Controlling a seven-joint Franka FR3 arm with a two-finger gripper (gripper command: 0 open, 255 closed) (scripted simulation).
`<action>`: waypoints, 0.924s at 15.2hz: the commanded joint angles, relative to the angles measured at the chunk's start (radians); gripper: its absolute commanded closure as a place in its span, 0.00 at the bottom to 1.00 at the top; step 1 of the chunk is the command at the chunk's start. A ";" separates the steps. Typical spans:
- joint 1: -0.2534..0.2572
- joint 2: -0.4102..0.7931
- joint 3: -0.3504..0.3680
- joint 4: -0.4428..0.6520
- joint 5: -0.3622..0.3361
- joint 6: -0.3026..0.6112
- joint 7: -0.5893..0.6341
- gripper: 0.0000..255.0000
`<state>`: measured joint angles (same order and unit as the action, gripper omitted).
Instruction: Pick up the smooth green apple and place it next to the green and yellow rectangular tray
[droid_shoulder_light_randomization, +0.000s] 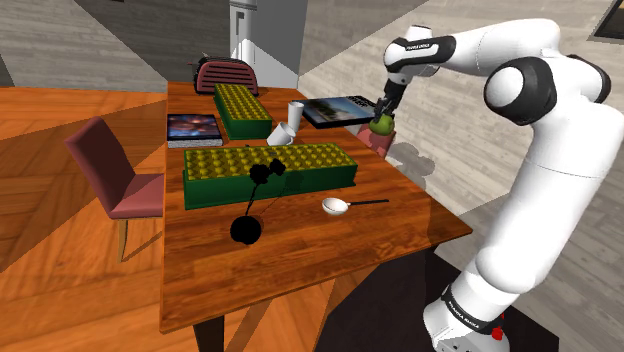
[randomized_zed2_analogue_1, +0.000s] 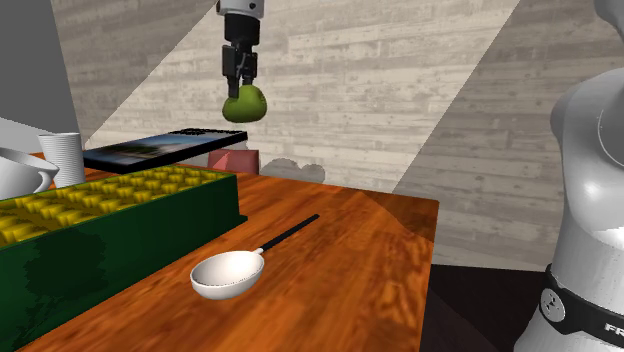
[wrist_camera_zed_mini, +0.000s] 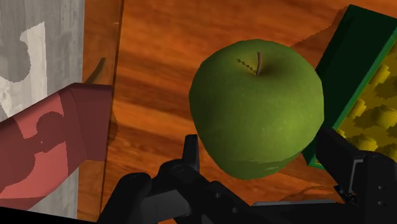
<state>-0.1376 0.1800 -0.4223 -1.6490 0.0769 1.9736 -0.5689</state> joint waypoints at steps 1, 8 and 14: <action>0.033 -0.057 0.011 -0.065 -0.033 0.014 0.049 1.00; 0.124 -0.233 0.083 -0.265 -0.134 0.048 0.241 1.00; 0.182 -0.344 0.168 -0.385 -0.185 0.050 0.403 1.00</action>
<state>0.0358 -0.1478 -0.2679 -2.0183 -0.1013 2.0261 -0.1917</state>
